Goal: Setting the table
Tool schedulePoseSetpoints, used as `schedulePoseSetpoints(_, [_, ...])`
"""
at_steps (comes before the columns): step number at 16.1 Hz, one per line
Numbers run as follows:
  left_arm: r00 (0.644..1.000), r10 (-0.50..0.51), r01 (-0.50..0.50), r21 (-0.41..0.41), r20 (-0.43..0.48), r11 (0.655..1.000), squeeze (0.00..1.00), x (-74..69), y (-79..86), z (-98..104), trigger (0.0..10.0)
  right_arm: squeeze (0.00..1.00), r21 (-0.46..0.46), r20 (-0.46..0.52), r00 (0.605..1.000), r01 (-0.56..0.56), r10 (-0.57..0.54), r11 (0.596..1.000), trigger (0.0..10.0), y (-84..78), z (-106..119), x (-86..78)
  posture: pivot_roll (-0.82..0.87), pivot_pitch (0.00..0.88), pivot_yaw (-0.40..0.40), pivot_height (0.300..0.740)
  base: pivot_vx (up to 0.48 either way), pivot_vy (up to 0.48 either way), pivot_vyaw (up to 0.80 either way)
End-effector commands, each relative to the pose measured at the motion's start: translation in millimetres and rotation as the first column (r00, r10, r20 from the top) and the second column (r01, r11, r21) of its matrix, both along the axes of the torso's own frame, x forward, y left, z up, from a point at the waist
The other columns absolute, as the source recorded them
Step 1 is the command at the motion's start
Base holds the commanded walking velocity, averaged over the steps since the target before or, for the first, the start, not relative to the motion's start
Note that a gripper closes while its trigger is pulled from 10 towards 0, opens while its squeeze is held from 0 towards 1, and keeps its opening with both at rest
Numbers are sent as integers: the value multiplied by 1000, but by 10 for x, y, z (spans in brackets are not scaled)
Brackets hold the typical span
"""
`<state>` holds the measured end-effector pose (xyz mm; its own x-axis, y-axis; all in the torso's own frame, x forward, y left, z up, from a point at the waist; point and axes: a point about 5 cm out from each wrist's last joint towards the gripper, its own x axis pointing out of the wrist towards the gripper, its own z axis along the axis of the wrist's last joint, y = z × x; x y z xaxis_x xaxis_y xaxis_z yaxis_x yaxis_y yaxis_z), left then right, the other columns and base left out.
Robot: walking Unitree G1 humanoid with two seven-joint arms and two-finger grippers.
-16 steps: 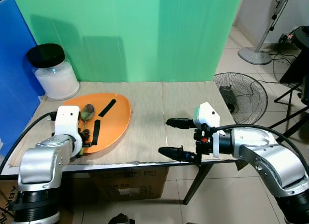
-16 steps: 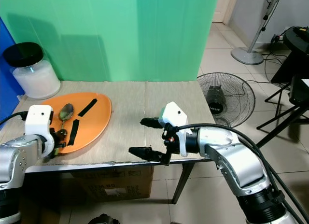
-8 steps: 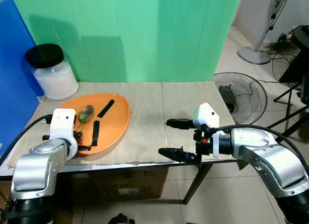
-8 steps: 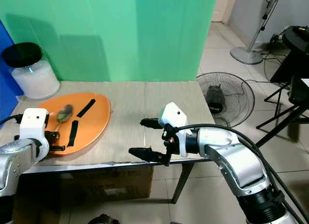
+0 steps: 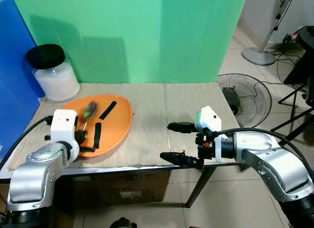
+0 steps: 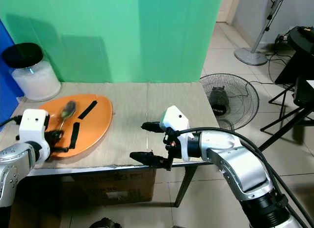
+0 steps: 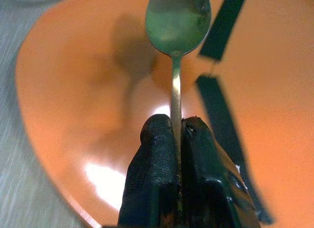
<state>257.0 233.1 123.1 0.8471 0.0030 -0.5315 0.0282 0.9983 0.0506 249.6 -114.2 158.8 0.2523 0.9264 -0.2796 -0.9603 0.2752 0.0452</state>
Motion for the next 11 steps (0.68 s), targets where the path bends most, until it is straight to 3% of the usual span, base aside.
schedulePoseSetpoints(1, [998,-13,14,-19,53,1000,0,5,-16,84,0,0,-2,7,1000,-2,2,1000,10000,4,7,-22,-27,18,1,740,0,0,0])
schedulePoseSetpoints(4, [991,-26,36,-73,135,997,0,29,-59,174,0,0,29,15,999,40,-41,999,10000,22,34,11,-31,19,0,740,0,0,0])
schedulePoseSetpoints(6, [972,-66,86,-81,225,993,0,70,-129,286,0,0,94,-15,993,118,-117,989,10000,65,72,67,-30,20,-2,740,0,0,0])
schedulePoseSetpoints(7, [949,-102,129,-72,297,989,0,123,-225,389,0,43,185,-84,972,231,-219,955,10000,176,93,145,-33,21,-5,740,0,0,0])
schedulePoseSetpoints(8, [941,-113,143,-71,318,987,0,142,-261,419,0,682,221,-126,963,261,-238,940,10000,223,97,160,-33,21,-6,740,0,0,0])
schedulePoseSetpoints(9, [927,-137,175,-79,350,981,0,172,-334,468,0,1000,291,-198,956,269,-218,918,10000,329,126,153,-33,21,-7,740,0,0,0])
schedulePoseSetpoints(11, [910,-177,218,-70,375,973,0,222,-439,503,0,1000,374,-269,955,222,-124,900,10000,509,178,101,-34,21,-8,740,0,0,0])
